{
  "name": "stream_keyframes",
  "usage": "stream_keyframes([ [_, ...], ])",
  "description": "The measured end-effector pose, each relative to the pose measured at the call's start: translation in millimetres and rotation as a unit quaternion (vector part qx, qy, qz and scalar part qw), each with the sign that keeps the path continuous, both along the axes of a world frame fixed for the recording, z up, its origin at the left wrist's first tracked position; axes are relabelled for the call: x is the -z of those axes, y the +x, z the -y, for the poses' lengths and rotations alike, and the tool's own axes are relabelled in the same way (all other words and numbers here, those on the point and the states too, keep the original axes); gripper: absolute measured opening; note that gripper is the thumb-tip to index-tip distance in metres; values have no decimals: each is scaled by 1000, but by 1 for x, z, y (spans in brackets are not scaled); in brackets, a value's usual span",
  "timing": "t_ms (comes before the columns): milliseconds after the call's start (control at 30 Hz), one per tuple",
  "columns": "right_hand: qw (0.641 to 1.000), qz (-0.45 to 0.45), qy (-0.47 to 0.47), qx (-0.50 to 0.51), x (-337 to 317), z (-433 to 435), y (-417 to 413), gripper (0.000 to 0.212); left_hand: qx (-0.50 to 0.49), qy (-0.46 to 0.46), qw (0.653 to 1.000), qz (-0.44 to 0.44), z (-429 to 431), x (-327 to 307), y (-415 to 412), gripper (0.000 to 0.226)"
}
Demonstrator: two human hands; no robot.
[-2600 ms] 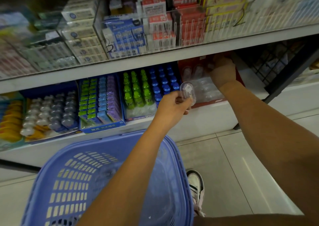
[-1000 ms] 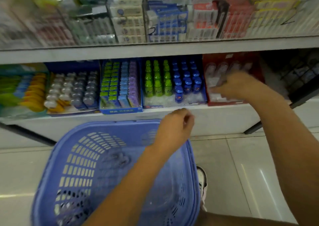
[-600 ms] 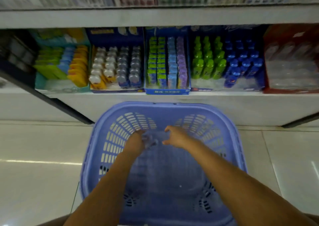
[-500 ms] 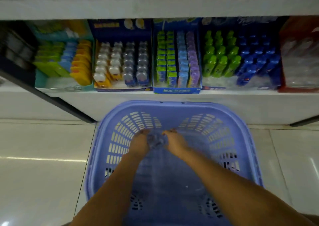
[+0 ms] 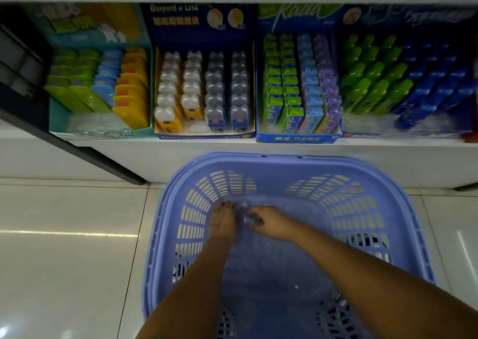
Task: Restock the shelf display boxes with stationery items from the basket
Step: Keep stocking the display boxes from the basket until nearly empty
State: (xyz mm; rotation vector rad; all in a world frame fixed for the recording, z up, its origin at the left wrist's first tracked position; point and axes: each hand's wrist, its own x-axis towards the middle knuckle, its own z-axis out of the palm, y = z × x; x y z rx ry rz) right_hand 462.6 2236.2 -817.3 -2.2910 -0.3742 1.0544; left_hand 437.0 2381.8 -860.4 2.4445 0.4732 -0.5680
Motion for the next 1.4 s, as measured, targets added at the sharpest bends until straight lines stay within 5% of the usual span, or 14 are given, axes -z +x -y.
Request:
stream_keyframes([
  [100,988,-70,76,113,-35,21,7,23,-47,-90,993,-58,9,-19,4,26],
  [200,916,-201,250,240,-76,46,10,12,-124,-291,943,-99,23,-59,10,11],
  [267,867,-211,349,285,-108,67,8,11,-155,-383,907,-86,34,-88,13,21],
  [367,871,-119,388,278,-151,96,3,13,-142,-437,888,-30,53,-136,13,13],
  [433,878,-35,385,281,-174,116,3,18,-95,-408,907,30,69,-166,14,11],
  [600,828,113,442,327,-227,188,26,21,-28,-367,915,164,118,-236,29,27],
  [767,815,215,362,397,-256,276,73,24,-1,-370,894,253,169,-274,40,20],
  [867,852,309,178,384,-258,323,100,31,-10,-368,891,267,197,-281,42,23],
  [1067,838,422,-84,334,-250,359,136,35,-1,-358,891,278,236,-284,48,26],
  [1400,868,403,-23,287,-244,380,146,36,63,-292,906,299,264,-280,76,24],
])
